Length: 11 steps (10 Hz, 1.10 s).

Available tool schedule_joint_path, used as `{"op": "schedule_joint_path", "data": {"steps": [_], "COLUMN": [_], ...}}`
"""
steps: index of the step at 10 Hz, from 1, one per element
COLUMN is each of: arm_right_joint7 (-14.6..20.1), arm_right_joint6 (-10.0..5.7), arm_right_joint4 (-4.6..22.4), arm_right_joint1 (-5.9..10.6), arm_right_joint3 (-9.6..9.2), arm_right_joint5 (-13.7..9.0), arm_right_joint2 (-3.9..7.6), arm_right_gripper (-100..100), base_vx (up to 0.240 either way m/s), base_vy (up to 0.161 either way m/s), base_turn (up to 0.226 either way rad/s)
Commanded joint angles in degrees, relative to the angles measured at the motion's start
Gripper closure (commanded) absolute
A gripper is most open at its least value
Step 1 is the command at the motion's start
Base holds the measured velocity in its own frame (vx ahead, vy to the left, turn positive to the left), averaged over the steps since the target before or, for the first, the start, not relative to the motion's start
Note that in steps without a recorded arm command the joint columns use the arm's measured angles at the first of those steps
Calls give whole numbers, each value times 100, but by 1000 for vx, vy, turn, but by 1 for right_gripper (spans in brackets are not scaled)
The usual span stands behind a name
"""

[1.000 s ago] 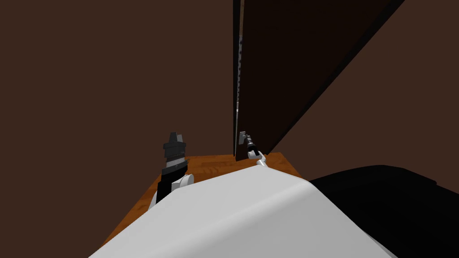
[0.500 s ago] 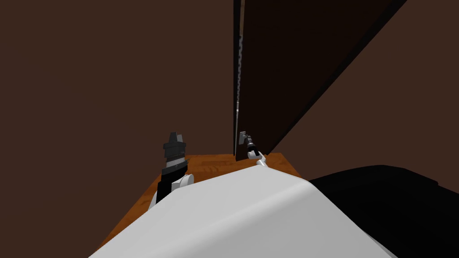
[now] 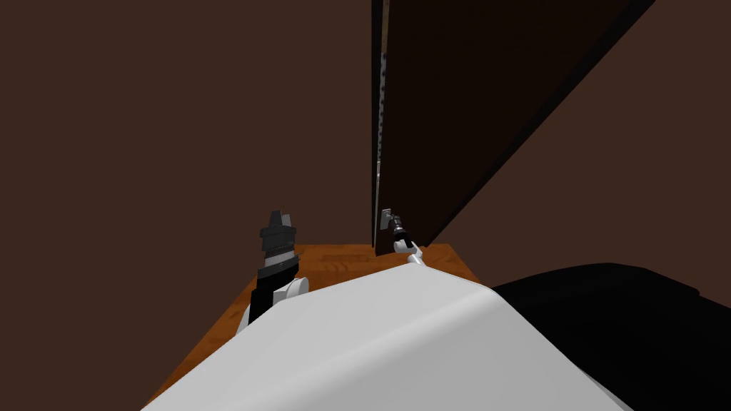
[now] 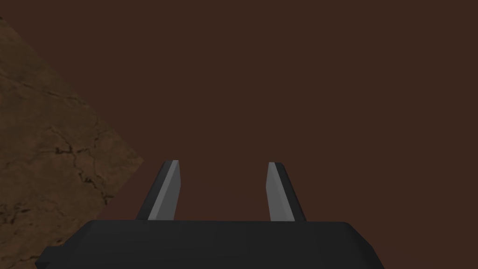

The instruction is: Pull the door open

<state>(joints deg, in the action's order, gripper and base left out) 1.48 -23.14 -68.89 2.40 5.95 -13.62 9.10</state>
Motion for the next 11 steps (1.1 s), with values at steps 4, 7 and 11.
{"op": "schedule_joint_path", "data": {"steps": [4, 7, 11], "arm_right_joint7": [138, 372, 606], "arm_right_joint6": [-33, -34, -35], "arm_right_joint4": [-34, -29, -24], "arm_right_joint1": [84, 95, 105], "arm_right_joint3": [-188, -232, -275], "arm_right_joint5": [-76, -302, -525], "arm_right_joint2": [-103, -100, -98], "arm_right_gripper": [100, 100, 100], "base_vx": [-14, -30, -30], "base_vy": [-10, -17, -19], "base_turn": [7, 40, 38]}}
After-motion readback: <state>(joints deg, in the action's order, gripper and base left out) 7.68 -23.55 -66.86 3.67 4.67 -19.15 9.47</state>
